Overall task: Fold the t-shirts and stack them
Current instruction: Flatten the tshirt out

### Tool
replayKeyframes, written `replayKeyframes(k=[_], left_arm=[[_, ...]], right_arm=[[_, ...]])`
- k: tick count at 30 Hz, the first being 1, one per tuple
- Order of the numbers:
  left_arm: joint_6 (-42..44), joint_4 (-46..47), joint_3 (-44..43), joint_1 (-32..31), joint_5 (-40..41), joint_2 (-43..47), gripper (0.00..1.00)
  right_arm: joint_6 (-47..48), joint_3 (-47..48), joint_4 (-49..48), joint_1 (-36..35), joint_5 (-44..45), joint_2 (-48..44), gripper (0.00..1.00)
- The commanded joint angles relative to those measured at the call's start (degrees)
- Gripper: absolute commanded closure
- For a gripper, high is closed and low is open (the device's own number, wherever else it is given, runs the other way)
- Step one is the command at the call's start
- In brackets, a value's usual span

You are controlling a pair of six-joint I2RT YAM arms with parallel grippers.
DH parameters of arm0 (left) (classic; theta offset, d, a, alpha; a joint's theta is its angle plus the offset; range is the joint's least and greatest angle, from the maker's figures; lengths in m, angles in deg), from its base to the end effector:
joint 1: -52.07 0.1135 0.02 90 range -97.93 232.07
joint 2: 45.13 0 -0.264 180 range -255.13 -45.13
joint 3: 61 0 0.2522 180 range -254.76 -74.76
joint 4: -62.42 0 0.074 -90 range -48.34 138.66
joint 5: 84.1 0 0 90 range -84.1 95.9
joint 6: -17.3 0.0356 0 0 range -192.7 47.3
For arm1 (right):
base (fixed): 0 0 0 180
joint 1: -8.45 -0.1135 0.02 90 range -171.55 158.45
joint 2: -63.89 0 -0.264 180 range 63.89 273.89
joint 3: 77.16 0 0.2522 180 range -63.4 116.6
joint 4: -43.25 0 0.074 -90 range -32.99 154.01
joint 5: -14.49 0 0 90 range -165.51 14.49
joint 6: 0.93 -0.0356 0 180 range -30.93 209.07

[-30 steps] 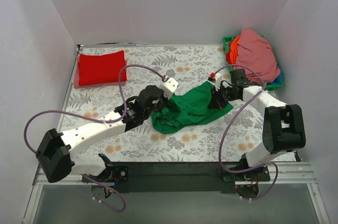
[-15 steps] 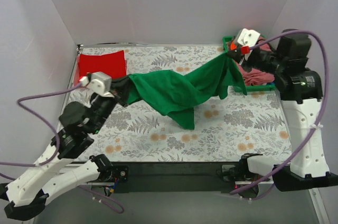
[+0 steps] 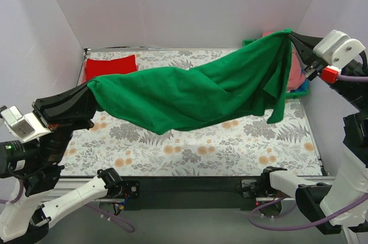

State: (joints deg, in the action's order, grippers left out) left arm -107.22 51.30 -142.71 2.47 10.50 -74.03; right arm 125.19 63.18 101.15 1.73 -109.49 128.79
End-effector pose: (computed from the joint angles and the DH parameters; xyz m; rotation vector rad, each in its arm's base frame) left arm 0.0171 -0.0157 0.5148 0.0388 0.9179 -1.3396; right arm 0.0673 0.0280 0.6279 -0.9168 0.9475 -0.0618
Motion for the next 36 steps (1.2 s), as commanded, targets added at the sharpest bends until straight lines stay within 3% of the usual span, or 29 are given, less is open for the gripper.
replayKeyframes(k=[1, 4, 9, 12, 14, 16, 17, 18, 19, 20, 22, 23, 27, 29, 30, 32, 35, 36], left_arm=[[0.0, 2.3, -0.7, 0.3, 0.9, -1.6, 1.0], [0.1, 5.2, 3.4, 0.3, 9.0, -1.6, 1.0], [-1.0, 14.2, 18.3, 0.3, 27.8, -3.2, 1.0], [-9.5, 13.0, 25.4, 0.6, 37.5, -7.2, 1.0], [-26.0, 3.2, 27.6, 4.7, 39.1, -11.8, 1.0], [-40.7, -6.6, 30.3, 11.8, 34.1, -15.2, 1.0], [-51.8, -11.6, 31.8, 20.5, 29.3, -18.6, 1.0], [-54.8, -13.1, 32.8, 24.5, 21.4, -20.1, 1.0], [-56.9, -13.9, 33.9, 27.8, 17.3, -21.4, 0.77], [-57.0, -15.7, 33.3, 31.9, 14.8, -22.8, 0.56], [-54.4, -17.7, 30.3, 32.6, 14.7, -23.9, 0.21], [-52.9, -18.2, 29.5, 32.6, 15.2, -23.7, 0.16], [-42.9, -18.2, 25.2, 32.8, 15.7, -22.1, 0.14], [-39.1, -16.4, 24.1, 32.9, 8.9, -21.8, 0.14], [-34.2, -15.3, 23.9, 32.8, 5.0, -22.0, 0.14], [-30.5, -12.7, 23.4, 32.8, -10.8, -23.9, 0.16], [-24.8, -10.9, 21.3, 32.6, -28.2, -30.9, 0.24], [-23.2, -11.0, 20.3, 32.2, -30.5, -33.6, 0.25]], right_arm=[[-4.3, -1.7, -3.6, 0.9, -1.3, 2.2, 0.99], [-7.7, -8.0, -5.5, 0.9, -4.4, 3.6, 0.99], [-15.1, -21.4, -13.8, 0.2, -9.4, 8.4, 0.99], [-15.8, -26.9, -18.4, -6.3, -1.3, 15.0, 0.99], [-15.4, -28.9, -20.7, -12.7, 8.1, 22.0, 0.99], [-17.2, -28.2, -22.0, -16.5, 15.7, 28.1, 0.99], [-21.3, -24.6, -22.4, -16.6, 20.9, 35.0, 0.99], [-22.4, -22.5, -22.1, -16.6, 23.0, 38.4, 0.87], [-22.2, -20.6, -21.7, -16.6, 24.3, 41.3, 0.73], [-22.0, -18.8, -20.7, -16.6, 25.7, 45.4, 0.5], [-21.5, -17.4, -18.0, -16.0, 24.5, 48.3, 0.44], [-21.4, -17.9, -17.3, -15.7, 23.6, 48.0, 0.44], [-18.6, -28.5, -17.1, -13.5, 16.3, 41.5, 0.42], [-16.3, -32.8, -16.6, -11.6, 10.1, 36.5, 0.4], [-15.1, -37.2, -16.5, -10.9, 7.9, 34.8, 0.39], [-12.2, -41.6, -15.8, -8.9, 0.9, 29.7, 0.37], [-7.7, -51.1, -14.7, -7.4, -5.9, 23.4, 0.37], [-6.9, -53.3, -14.7, -7.2, -7.1, 21.9, 0.37]])
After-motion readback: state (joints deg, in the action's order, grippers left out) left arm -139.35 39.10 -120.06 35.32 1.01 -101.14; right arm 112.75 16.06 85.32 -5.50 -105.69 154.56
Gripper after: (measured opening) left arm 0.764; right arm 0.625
